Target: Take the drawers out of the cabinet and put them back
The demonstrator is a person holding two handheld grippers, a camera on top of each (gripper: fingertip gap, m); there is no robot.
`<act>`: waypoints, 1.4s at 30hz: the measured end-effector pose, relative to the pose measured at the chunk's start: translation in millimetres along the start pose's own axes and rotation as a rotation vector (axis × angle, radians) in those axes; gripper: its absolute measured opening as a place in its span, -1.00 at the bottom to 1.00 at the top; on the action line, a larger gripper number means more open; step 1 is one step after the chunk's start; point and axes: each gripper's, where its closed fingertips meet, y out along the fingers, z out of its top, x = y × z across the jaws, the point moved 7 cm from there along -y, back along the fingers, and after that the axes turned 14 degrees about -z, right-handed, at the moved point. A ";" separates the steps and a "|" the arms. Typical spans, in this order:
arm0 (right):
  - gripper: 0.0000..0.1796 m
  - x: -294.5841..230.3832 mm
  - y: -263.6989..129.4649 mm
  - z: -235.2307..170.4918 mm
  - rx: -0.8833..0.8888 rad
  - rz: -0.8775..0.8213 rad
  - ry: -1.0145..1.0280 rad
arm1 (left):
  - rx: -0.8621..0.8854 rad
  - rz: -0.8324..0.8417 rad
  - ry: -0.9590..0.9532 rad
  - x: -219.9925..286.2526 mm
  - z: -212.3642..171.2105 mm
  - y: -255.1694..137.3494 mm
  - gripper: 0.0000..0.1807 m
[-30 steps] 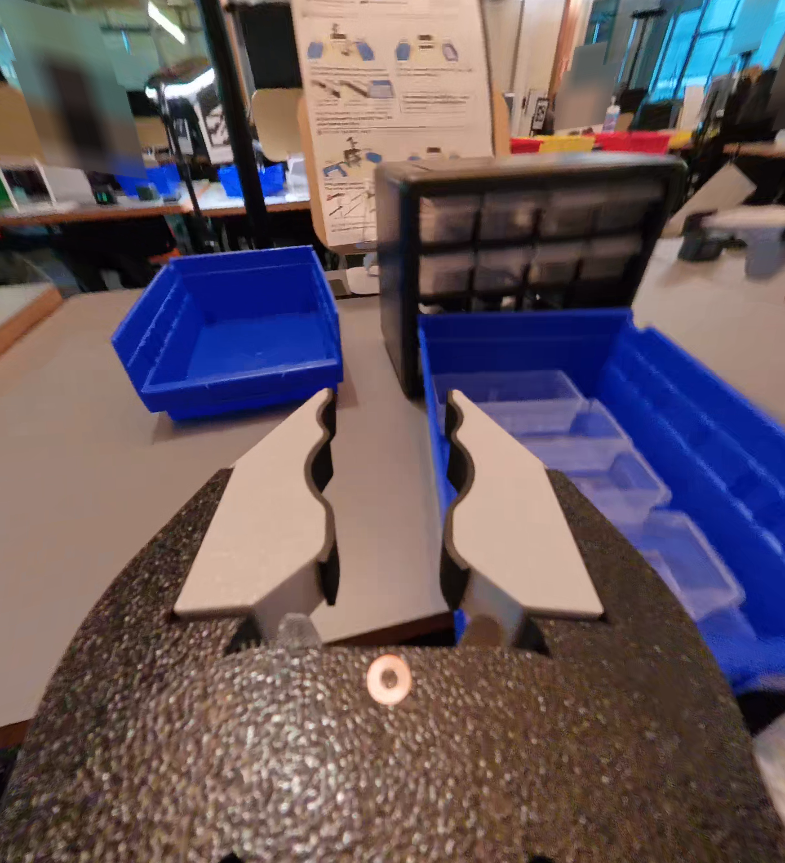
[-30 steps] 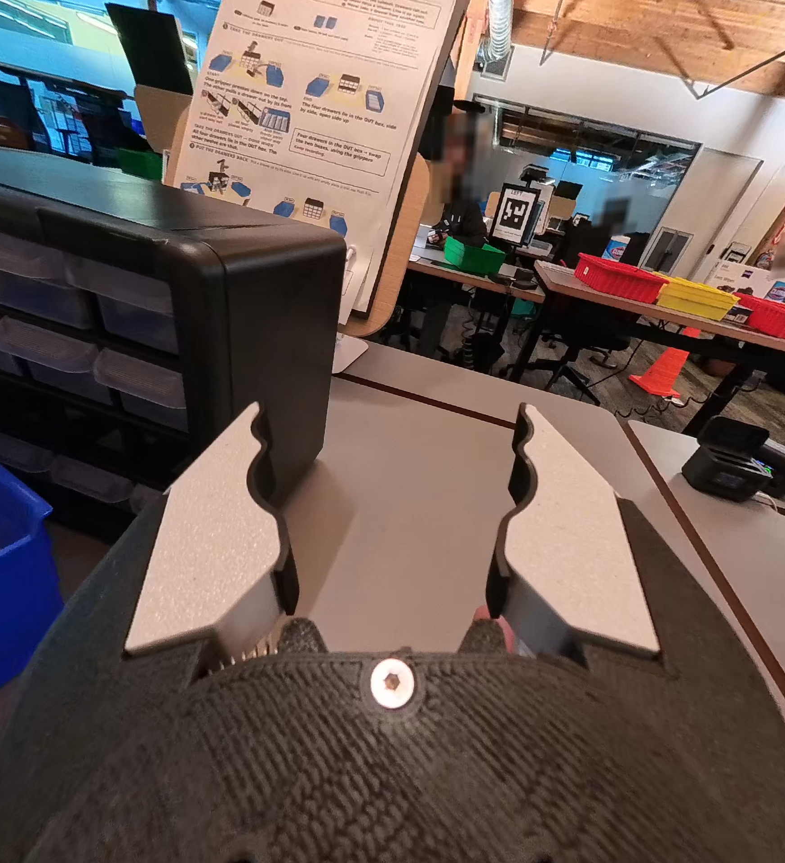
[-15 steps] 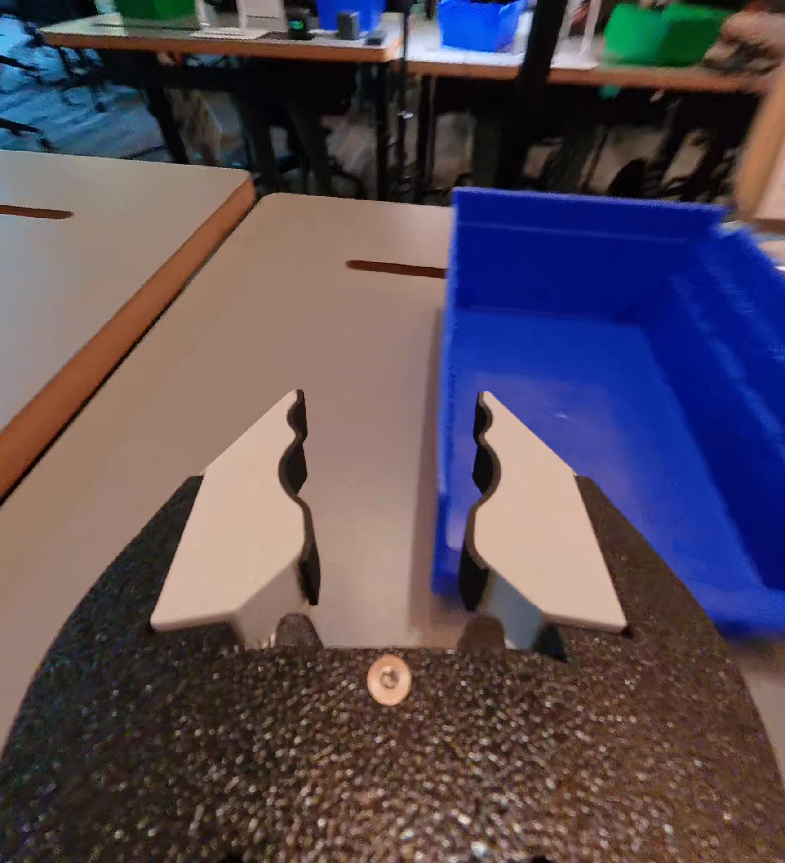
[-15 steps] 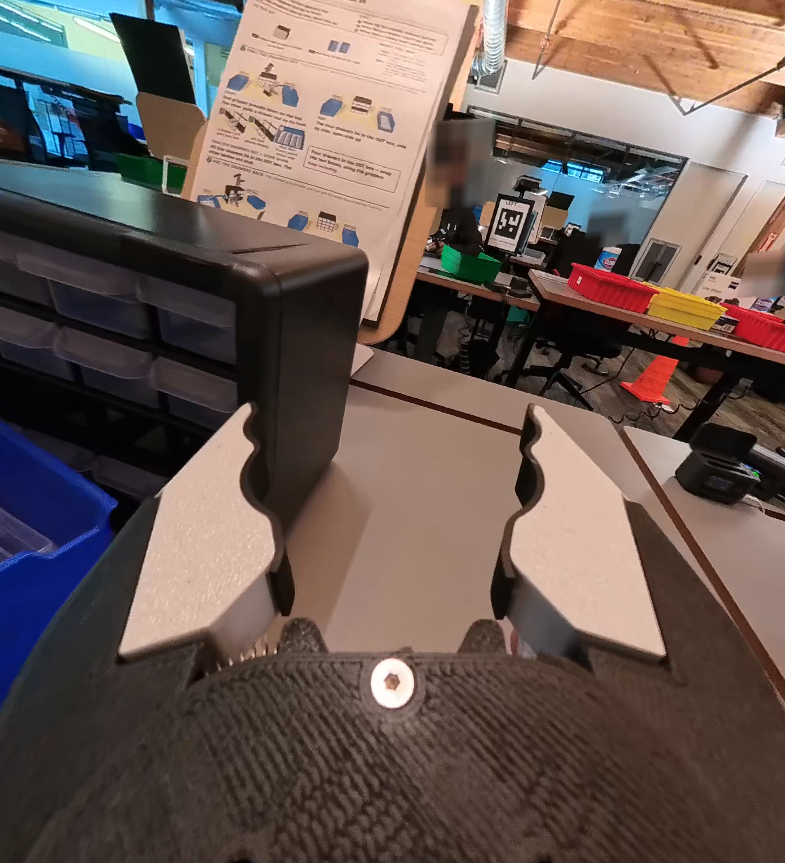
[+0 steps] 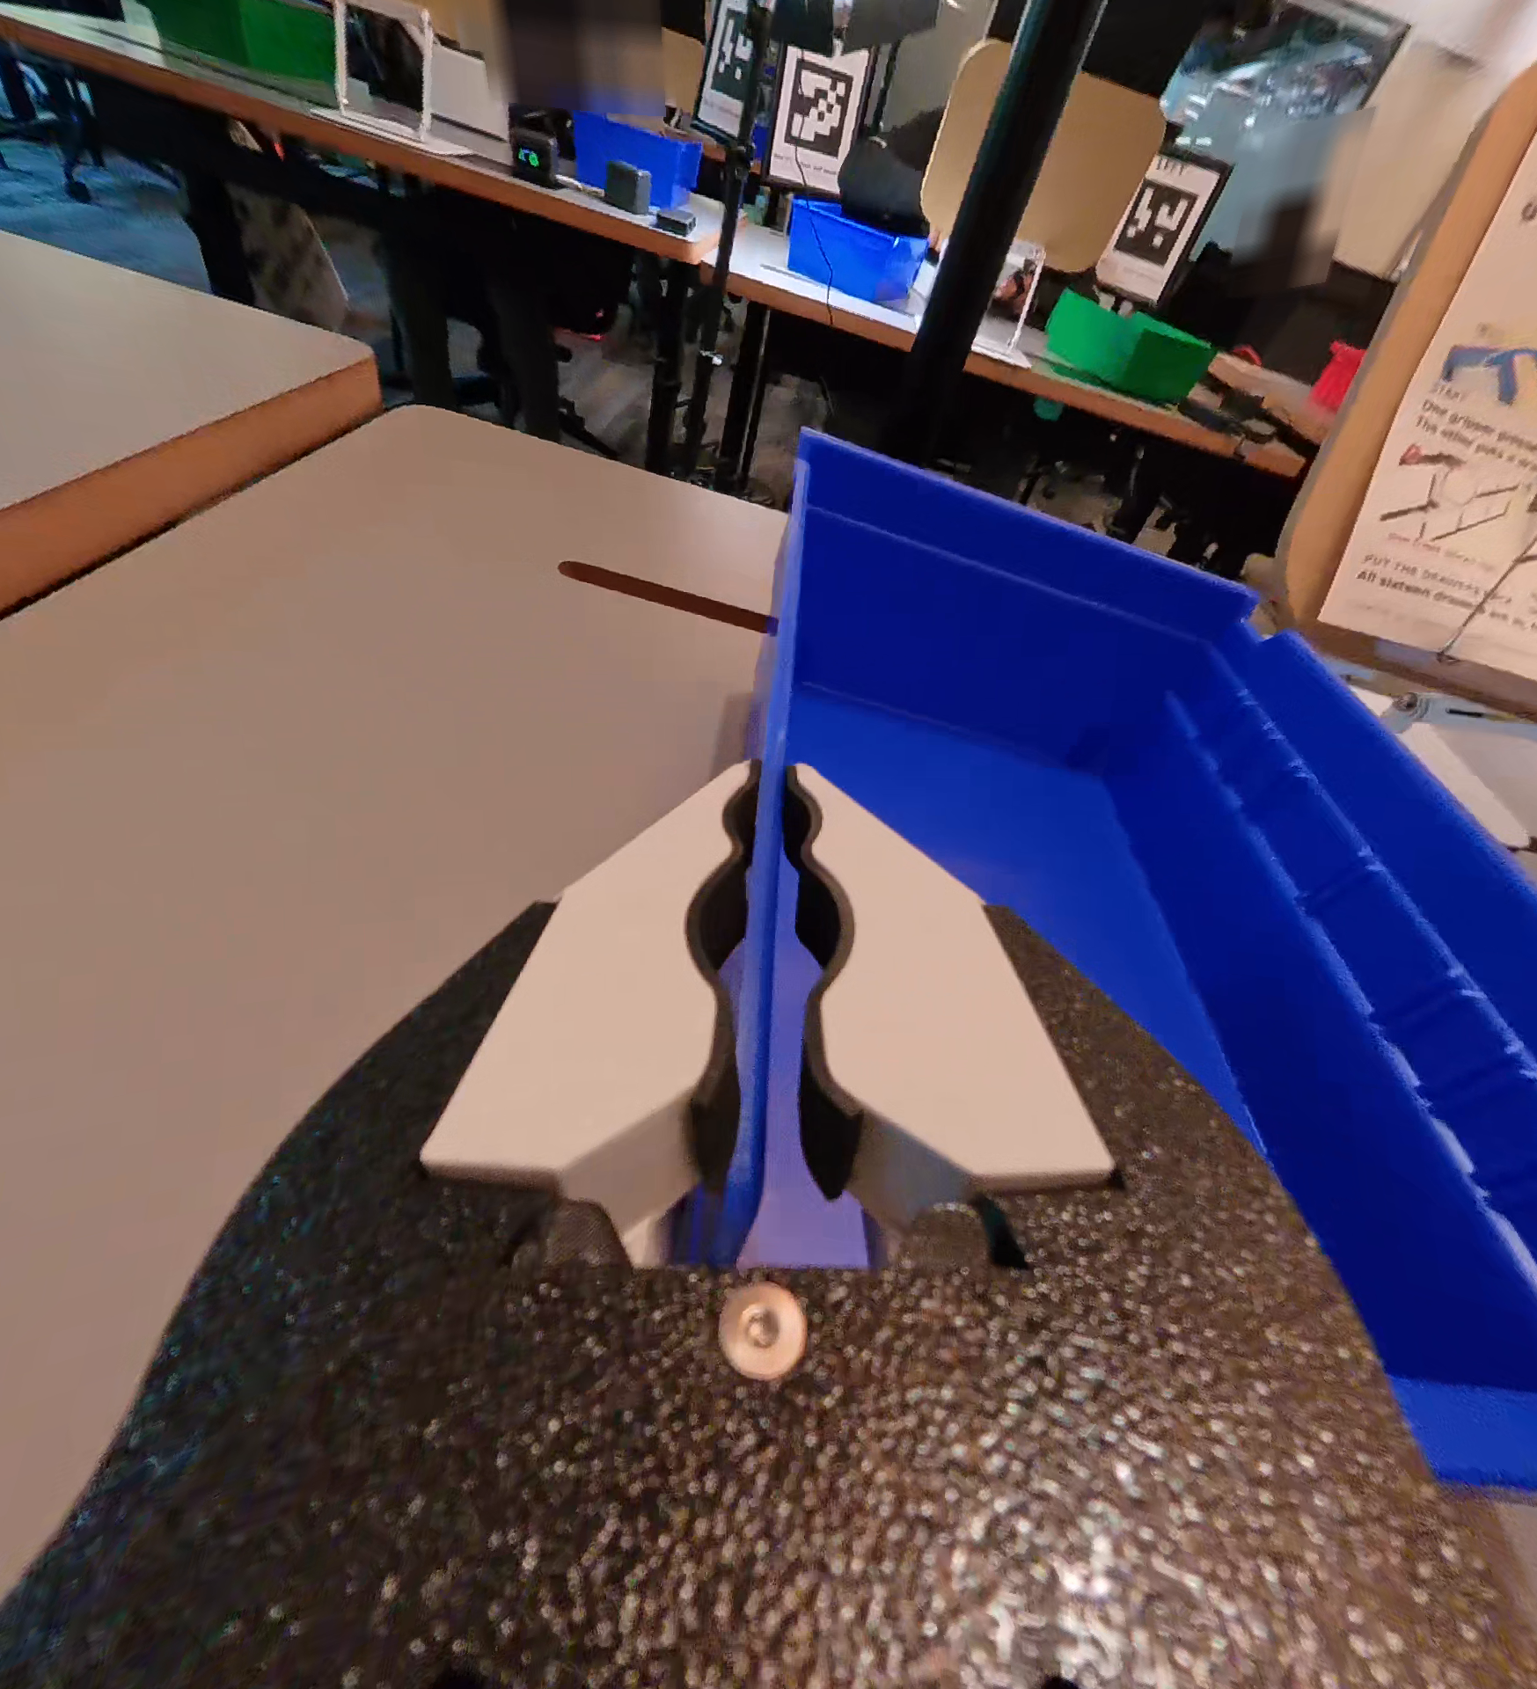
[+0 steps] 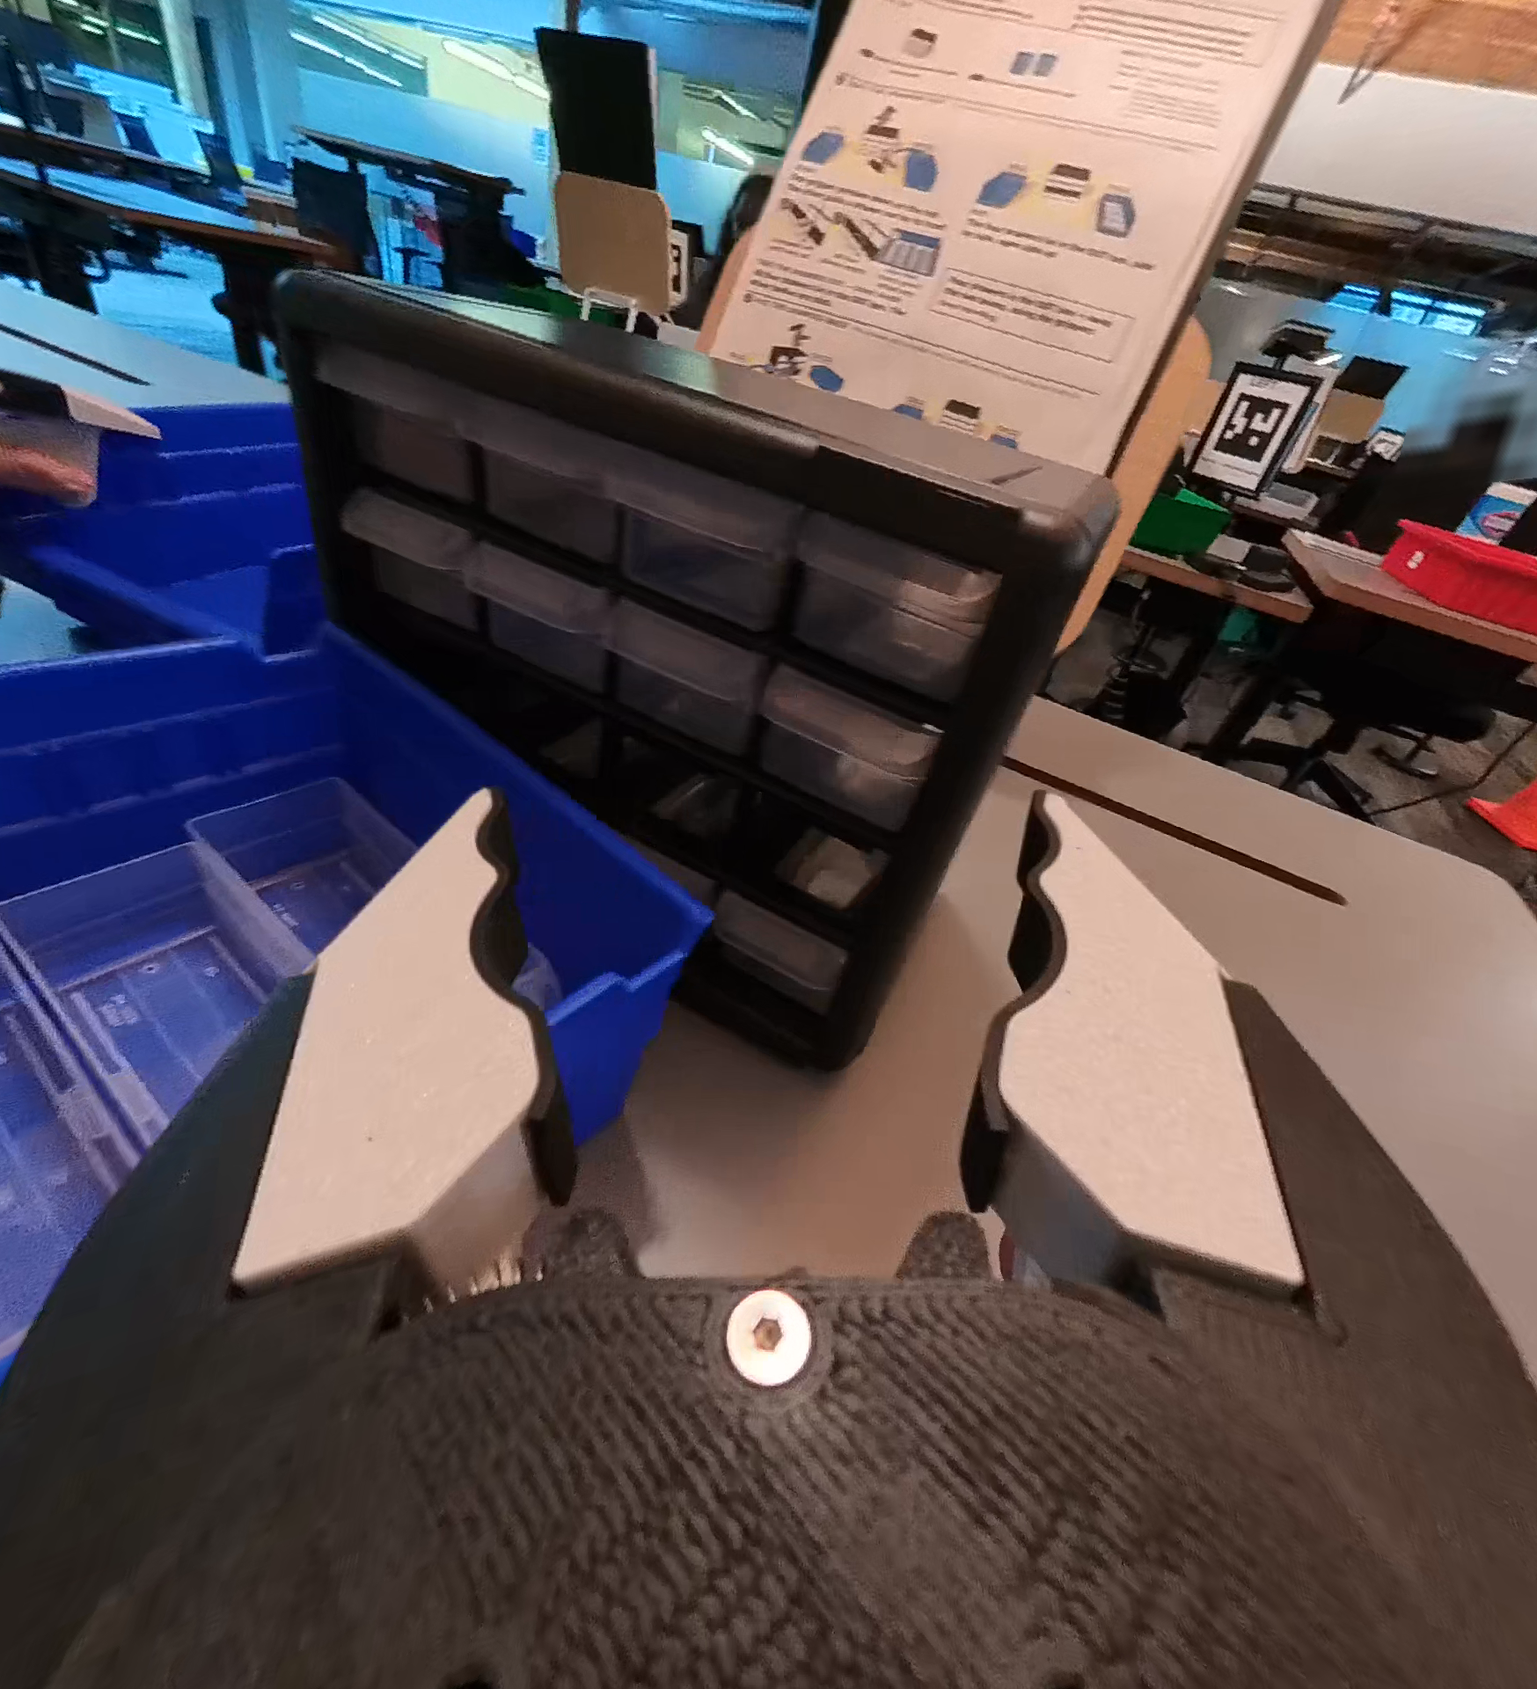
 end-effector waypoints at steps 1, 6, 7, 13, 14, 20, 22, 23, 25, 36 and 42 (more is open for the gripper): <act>0.21 -3.8 -1.5 1.1 0.002 0.008 -0.004 | 0.012 0.002 -0.009 0.5 0.4 -5.1 -0.99; 0.20 -11.3 -10.5 8.7 0.022 0.014 0.014 | 0.111 -0.013 0.005 8.9 10.7 -44.9 -0.99; 0.19 -12.5 -12.4 11.4 0.030 0.014 0.022 | 0.141 -0.005 -0.010 10.0 14.2 -55.3 -0.99; 0.21 -35.1 -21.3 41.0 0.103 0.031 0.060 | 0.377 0.046 -0.056 30.2 59.8 -133.5 -1.00; 0.23 -44.0 -22.2 50.7 0.126 0.051 0.092 | 0.409 0.051 -0.030 39.8 68.5 -147.9 -1.00; 0.38 -122.3 -35.4 112.9 0.304 0.205 0.294 | 0.552 0.049 0.135 123.5 89.9 -222.2 -1.00; 0.38 -142.6 -34.6 118.6 0.297 0.240 0.306 | 0.596 0.037 0.179 152.8 86.3 -238.7 -1.00; 0.38 -147.8 -33.8 120.1 0.293 0.246 0.322 | 0.612 0.028 0.202 166.5 84.0 -244.6 -1.00; 0.35 -148.1 -33.5 123.7 0.322 0.234 0.373 | 0.629 0.002 0.248 191.6 79.4 -251.5 -1.00; -0.46 -96.6 -24.0 109.3 0.370 0.171 0.580 | 0.734 -0.099 0.404 294.5 48.7 -267.2 -1.00; -0.60 -57.2 -19.1 100.2 0.358 0.225 0.615 | 0.757 -0.177 0.467 337.1 32.3 -276.1 -0.94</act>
